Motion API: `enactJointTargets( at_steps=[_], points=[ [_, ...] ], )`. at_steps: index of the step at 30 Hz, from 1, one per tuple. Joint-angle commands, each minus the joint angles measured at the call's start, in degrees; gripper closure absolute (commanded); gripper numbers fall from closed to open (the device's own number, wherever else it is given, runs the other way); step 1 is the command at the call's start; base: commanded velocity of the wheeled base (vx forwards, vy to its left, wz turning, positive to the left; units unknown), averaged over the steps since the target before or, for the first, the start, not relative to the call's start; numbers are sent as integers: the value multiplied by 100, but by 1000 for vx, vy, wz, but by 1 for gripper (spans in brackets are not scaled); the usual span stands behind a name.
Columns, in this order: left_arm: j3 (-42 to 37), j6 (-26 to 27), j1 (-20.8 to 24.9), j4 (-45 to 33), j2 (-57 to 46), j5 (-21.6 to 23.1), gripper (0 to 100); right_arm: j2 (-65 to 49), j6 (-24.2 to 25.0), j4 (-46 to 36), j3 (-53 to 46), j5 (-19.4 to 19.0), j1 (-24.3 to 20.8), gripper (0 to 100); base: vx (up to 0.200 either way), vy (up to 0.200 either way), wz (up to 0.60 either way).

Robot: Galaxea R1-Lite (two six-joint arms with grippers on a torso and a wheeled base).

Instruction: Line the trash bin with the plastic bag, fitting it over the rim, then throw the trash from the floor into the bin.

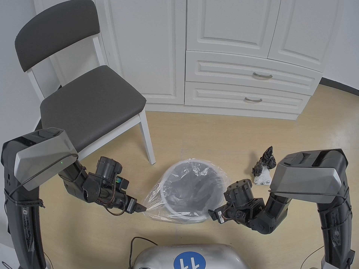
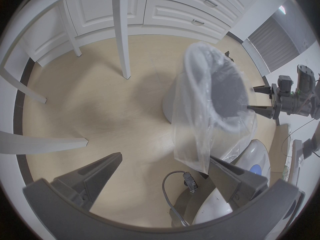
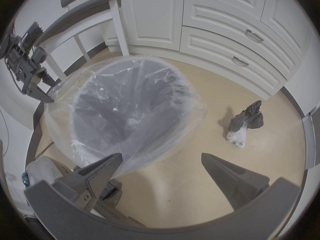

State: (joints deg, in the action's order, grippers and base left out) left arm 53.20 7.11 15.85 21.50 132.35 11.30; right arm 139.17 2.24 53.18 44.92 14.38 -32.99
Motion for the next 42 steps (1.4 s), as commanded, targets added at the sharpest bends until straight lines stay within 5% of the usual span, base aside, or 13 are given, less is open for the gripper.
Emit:
enactJointTargets(
  at_steps=[1,13,17,32,42],
  points=[
    [164,-25,24,12,300,-58,0,365,4,-44,175,-23,38,0,0,0,0],
    [630,-456,147,126,704,-541,0,418,444,-686,764,-103,249,0,0,0,0],
    [832,-930,287,478,941,-1007,0,436,496,-598,948,-59,390,0,0,0,0],
    [1008,-1352,366,961,1021,-1271,0,946,1015,492,1599,-32,530,0,0,0,0],
    [1140,-1379,331,961,1082,-1385,0,1280,2122,870,2407,-41,477,0,0,0,0]
  ],
)
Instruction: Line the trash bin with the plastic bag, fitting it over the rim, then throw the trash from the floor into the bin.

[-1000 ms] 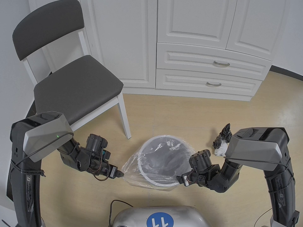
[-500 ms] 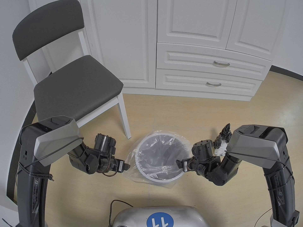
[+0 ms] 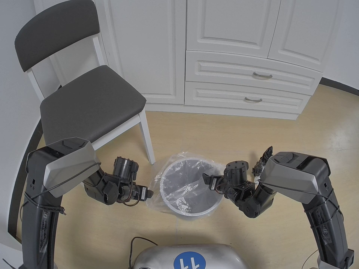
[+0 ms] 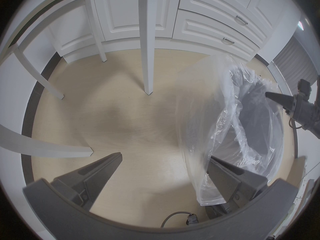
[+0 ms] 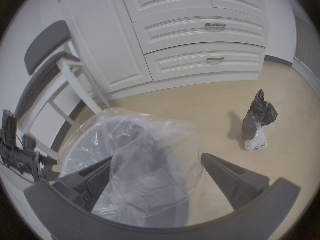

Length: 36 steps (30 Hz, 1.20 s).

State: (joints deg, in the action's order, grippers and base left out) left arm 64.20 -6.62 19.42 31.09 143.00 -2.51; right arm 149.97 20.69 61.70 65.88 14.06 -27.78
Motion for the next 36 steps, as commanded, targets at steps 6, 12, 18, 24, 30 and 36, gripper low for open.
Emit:
enactJointTargets(
  at_steps=[6,12,18,24,30,36],
  points=[
    [102,-76,-35,3,27,-39,0,261,1034,9,707,-8,-122,0,0,0,0],
    [102,-147,-44,3,-9,-48,0,296,1315,0,813,9,-140,0,0,0,0],
    [32,-129,-44,-41,-70,-48,0,-29,761,-132,443,-43,133,0,0,0,0],
    [-223,29,-44,-103,-263,-13,0,-644,-452,-694,-576,-237,300,0,0,0,0],
    [-522,372,-44,-94,-386,14,0,-934,-1040,-817,-1139,-430,326,0,0,0,0],
    [-689,565,-44,-76,-457,31,0,-1198,-1330,-835,-1464,-456,344,0,0,0,0]
  ],
)
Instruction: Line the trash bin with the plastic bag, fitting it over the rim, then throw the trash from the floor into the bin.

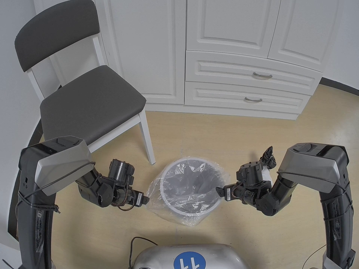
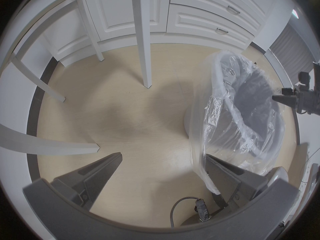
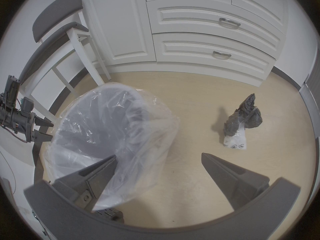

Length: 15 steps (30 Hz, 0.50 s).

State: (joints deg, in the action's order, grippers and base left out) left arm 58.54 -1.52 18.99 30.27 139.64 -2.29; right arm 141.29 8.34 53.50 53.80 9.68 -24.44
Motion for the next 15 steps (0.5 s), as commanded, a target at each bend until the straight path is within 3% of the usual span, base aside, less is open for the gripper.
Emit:
enactJointTargets(
  at_steps=[1,5,12,15],
  points=[
    [-150,56,-1,-12,-157,18,0,-374,-166,-15,-352,-45,10,0,0,0,0],
    [-290,82,8,-12,-262,203,0,-471,-632,-15,-801,-353,10,0,0,0,0],
    [-686,724,-71,-3,-412,537,0,-462,-1159,-24,-1354,-739,-52,0,0,0,0],
    [-704,768,-80,-12,-412,598,0,-453,-1344,-24,-1495,-810,-52,0,0,0,0]
  ],
)
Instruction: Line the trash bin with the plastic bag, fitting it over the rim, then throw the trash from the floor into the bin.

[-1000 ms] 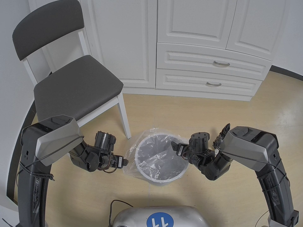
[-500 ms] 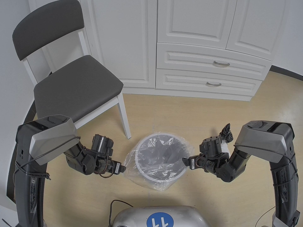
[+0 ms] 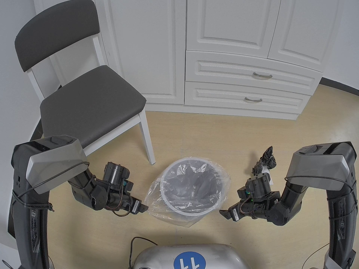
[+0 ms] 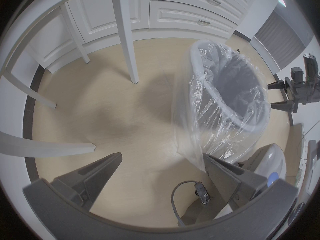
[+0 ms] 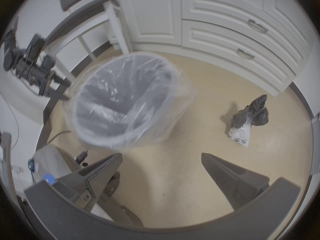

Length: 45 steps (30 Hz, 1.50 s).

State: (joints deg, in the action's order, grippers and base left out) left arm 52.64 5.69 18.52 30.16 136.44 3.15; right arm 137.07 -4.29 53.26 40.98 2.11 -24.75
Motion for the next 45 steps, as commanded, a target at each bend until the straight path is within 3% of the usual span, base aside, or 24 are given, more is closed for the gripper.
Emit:
enactJointTargets(
  at_steps=[1,2,13,19,24,33,40,45],
  points=[
    [-114,46,-32,-1,-91,55,0,-31,-81,0,-214,-53,-21,0,0,0,0],
    [-105,46,-32,-1,-65,63,0,-23,-256,9,-310,-97,-30,0,0,0,0],
    [-87,28,-24,43,-21,55,0,426,-204,-281,217,9,-13,0,0,0,0],
    [-43,11,-24,69,6,46,0,593,895,-1222,1377,255,-92,0,0,0,0],
    [-34,-7,-24,78,6,46,0,795,1756,-1327,1984,483,-215,0,0,0,0],
    [36,-24,-32,87,14,11,0,1015,2433,-1301,2564,571,-171,0,0,0,0],
    [53,-33,-32,95,6,11,0,1243,2635,-1309,3144,958,58,0,0,0,0],
    [53,-33,-24,95,6,11,0,1340,2679,-1318,3399,976,286,0,0,0,0]
  ],
)
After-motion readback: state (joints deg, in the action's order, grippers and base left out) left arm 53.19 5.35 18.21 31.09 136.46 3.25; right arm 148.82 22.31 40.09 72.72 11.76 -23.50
